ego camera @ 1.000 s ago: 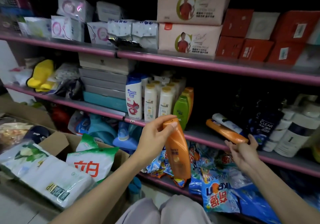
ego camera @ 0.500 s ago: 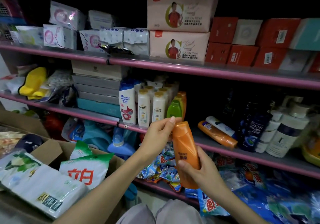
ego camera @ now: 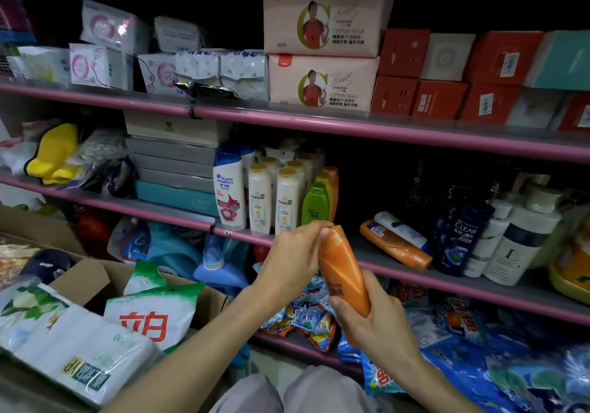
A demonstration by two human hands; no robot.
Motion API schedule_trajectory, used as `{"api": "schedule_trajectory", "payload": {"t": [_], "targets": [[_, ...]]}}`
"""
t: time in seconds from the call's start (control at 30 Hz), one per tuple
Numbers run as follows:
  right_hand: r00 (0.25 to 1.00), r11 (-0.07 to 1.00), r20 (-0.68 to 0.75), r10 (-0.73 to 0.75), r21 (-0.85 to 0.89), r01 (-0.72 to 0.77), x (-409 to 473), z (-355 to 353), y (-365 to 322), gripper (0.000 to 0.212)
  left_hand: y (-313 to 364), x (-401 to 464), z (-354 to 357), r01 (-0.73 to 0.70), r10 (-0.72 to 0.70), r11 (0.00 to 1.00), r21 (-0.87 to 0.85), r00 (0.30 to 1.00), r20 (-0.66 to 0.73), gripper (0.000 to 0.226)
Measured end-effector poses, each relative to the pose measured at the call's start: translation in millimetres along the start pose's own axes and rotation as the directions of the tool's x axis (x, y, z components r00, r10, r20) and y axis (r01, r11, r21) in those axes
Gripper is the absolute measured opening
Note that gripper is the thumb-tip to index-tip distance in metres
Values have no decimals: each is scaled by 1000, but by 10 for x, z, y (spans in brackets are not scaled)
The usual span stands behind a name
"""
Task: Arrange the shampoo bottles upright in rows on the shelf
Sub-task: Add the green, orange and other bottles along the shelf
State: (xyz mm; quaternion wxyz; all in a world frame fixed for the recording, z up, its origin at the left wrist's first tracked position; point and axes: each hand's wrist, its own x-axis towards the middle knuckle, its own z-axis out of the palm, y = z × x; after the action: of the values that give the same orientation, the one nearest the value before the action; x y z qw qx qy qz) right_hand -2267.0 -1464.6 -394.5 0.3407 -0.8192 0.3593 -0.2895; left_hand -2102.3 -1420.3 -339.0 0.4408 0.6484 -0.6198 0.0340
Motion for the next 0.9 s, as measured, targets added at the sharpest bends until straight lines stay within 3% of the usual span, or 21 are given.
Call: {"api": "schedule_trajectory", "payload": {"t": [0.27, 0.4, 0.5, 0.63, 0.9], "targets": [[1000, 1000, 9, 0, -5, 0, -17, 2, 3, 31, -25, 8, 11, 19, -19, 1000, 5, 1000, -6, 48], [999, 999, 46, 25, 23, -26, -23, 4, 17, 31, -74, 22, 7, 40, -46, 994, -101, 998, -52, 39], [999, 988, 12, 46, 145, -48, 5, -18, -12, 25, -53, -60, 53, 12, -18, 980, -200, 1000, -25, 36], [999, 985, 2, 34, 167, -34, 28, -39, -38, 23, -19, -91, 131, 78, -98, 936, -343, 994, -41, 29], [997, 977, -2, 83, 196, -81, 43, -56, -2, 24, 0, -7, 193, 124, -136, 891, -436, 991, 4, 28]]}}
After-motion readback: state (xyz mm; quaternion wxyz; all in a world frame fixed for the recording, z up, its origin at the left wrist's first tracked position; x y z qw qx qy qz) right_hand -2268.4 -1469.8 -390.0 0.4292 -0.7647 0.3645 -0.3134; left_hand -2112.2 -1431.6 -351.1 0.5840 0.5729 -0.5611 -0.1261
